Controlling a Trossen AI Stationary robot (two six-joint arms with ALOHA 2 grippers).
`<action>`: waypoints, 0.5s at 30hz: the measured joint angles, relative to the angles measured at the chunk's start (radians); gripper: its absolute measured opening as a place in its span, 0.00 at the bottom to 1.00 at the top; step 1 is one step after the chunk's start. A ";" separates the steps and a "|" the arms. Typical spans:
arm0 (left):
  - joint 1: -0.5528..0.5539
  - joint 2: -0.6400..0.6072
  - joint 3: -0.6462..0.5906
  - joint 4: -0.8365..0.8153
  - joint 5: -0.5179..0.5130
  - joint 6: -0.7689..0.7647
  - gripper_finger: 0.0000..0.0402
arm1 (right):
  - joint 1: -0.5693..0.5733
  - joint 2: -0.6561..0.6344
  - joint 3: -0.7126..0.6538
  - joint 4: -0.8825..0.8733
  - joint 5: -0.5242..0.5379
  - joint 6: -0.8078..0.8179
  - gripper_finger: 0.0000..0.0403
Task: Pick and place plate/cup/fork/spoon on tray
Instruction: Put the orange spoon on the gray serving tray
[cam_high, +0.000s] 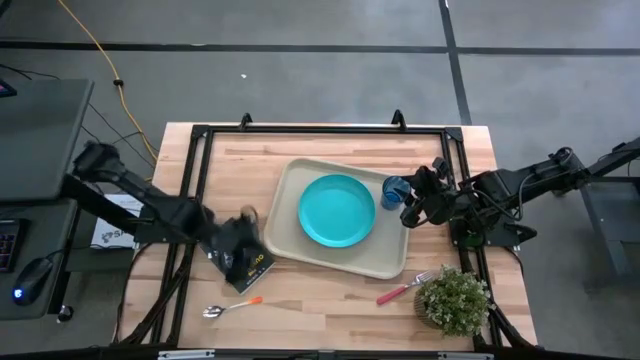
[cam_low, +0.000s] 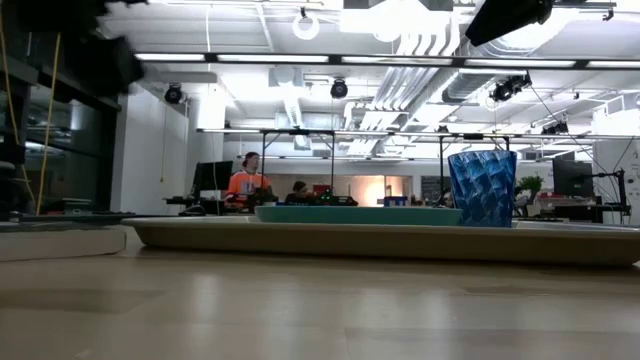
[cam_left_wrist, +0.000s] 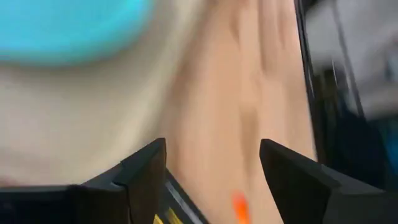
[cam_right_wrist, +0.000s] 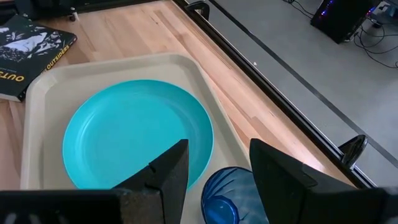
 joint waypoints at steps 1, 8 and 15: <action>-0.043 0.047 0.033 -0.047 0.028 -0.031 0.60 | 0.000 0.000 0.000 0.000 0.000 0.000 0.40; -0.316 0.327 0.157 -0.155 0.038 -0.120 0.60 | 0.000 0.000 0.000 -0.001 -0.003 0.000 0.40; -0.436 0.509 0.227 -0.240 0.003 -0.267 0.60 | 0.000 0.000 0.000 -0.002 -0.003 0.000 0.40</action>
